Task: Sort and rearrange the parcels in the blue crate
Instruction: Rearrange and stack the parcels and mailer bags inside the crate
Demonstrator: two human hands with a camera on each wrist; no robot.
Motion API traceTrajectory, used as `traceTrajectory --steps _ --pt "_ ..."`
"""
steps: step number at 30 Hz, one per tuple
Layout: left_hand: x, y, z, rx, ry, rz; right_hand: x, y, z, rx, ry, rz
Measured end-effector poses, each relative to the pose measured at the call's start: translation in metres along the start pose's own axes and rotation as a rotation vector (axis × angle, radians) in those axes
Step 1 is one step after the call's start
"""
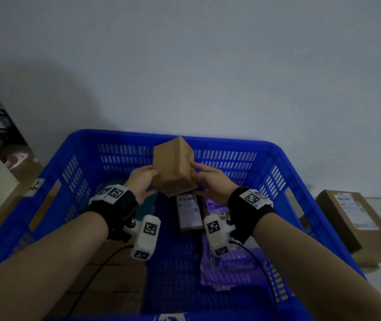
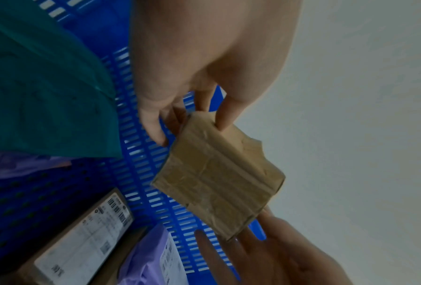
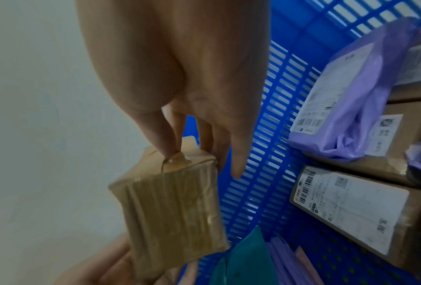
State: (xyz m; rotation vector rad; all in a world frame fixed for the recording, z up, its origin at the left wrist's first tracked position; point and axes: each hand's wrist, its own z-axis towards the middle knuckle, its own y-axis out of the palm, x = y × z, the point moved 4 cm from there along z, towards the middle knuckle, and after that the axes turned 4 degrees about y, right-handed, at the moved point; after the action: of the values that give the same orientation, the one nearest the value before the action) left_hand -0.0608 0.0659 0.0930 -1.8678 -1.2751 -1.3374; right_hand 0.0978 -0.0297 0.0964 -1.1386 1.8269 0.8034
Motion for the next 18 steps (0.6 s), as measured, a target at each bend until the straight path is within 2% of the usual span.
traceTrajectory --steps 6,10,16,18 --pt "0.011 0.007 -0.01 -0.228 -0.006 0.022 -0.001 0.011 -0.008 -0.016 0.018 0.138" --pt "0.02 0.006 -0.016 -0.221 0.029 -0.002 -0.006 0.015 -0.011 0.018 -0.051 0.22" --pt "0.034 0.007 -0.02 -0.173 0.253 -0.015 -0.009 0.016 -0.014 -0.027 -0.079 0.192" --pt "0.035 0.007 -0.019 -0.17 0.268 -0.066 -0.011 0.016 -0.015 -0.035 -0.104 0.201"
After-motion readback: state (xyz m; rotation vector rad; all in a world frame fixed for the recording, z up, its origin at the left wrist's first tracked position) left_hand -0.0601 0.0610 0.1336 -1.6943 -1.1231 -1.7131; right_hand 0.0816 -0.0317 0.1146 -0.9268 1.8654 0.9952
